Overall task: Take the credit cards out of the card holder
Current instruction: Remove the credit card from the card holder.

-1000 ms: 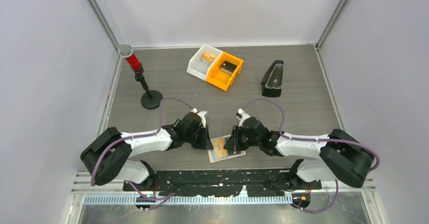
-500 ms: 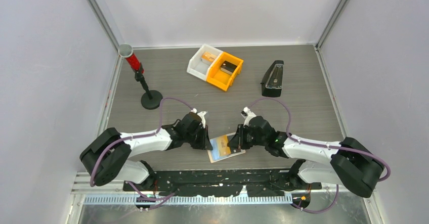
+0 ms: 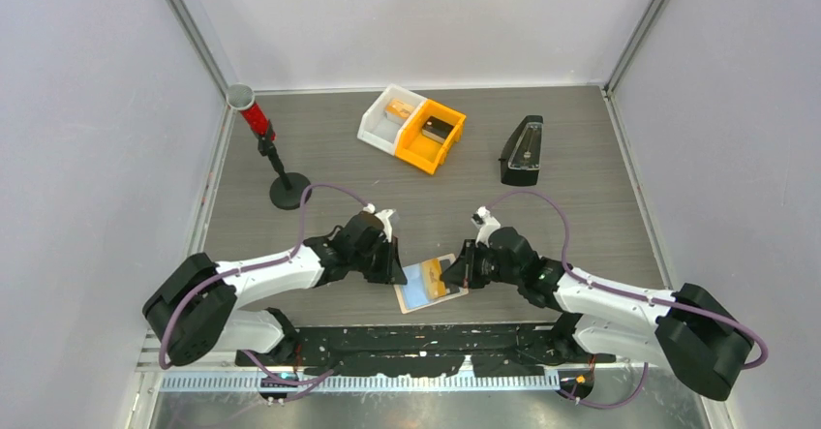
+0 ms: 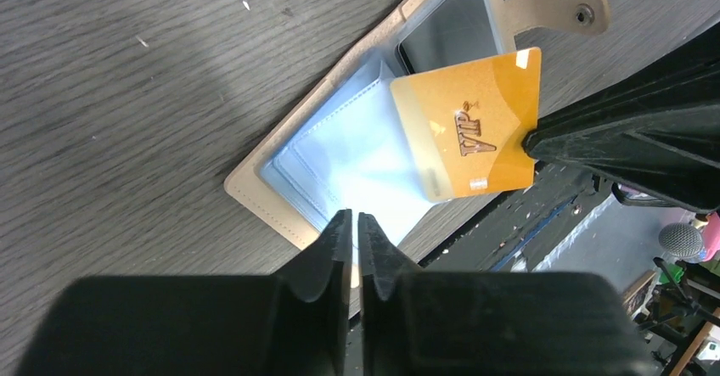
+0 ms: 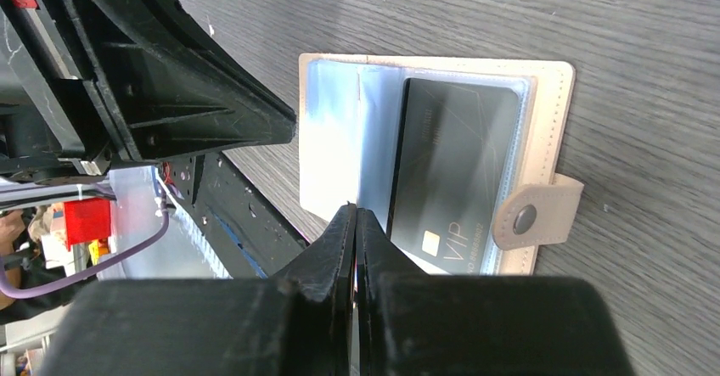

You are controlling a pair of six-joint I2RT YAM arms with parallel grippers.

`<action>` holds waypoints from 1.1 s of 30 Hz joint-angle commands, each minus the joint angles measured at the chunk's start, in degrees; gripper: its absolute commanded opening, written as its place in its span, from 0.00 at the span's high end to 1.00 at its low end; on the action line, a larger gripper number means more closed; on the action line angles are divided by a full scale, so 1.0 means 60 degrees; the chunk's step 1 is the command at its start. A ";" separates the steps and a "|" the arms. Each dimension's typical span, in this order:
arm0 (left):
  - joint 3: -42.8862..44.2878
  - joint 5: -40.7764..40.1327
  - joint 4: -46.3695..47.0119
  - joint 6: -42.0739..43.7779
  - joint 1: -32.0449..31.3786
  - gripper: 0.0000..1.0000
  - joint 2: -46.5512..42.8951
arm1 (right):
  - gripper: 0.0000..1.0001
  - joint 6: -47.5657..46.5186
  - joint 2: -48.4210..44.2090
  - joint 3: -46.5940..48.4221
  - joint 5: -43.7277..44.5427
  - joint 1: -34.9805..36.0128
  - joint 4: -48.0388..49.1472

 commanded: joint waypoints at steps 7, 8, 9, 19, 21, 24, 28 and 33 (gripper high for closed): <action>0.0545 -0.0087 -0.0735 -0.0004 -0.0036 0.60 -0.1467 | 0.95 0.0280 -0.2120 0.0535 0.1242 -0.0058 -0.1654; 0.0624 -0.0084 -0.0794 -0.0004 -0.0036 0.57 -0.1604 | 0.95 0.0313 -0.2203 0.0622 0.1270 -0.0055 -0.1803; 0.0693 -0.0067 -0.0838 -0.0004 -0.0036 0.54 -0.1742 | 0.95 0.0328 -0.2327 0.0663 0.1295 -0.0055 -0.1894; 0.0789 0.0158 -0.0583 -0.0753 -0.0036 0.43 -0.3004 | 0.95 0.1421 -0.3895 -0.0149 0.0698 -0.0059 0.0294; 0.0606 0.0293 -0.0128 -0.1059 -0.0036 0.41 -0.3298 | 0.95 0.1741 -0.4265 -0.0475 0.0553 -0.0059 0.1016; 0.0314 0.0502 0.0681 -0.1519 -0.0036 0.39 -0.3640 | 0.95 0.2050 -0.4786 -0.0894 0.0558 -0.0058 0.1919; -0.0069 0.0982 0.2131 -0.2181 -0.0036 0.37 -0.3793 | 0.95 0.2275 -0.5263 -0.1219 0.0779 -0.0058 0.2437; -0.0153 0.1168 0.2681 -0.2406 -0.0038 0.37 -0.3685 | 0.95 0.2660 -0.5381 -0.1442 0.0678 -0.0056 0.3222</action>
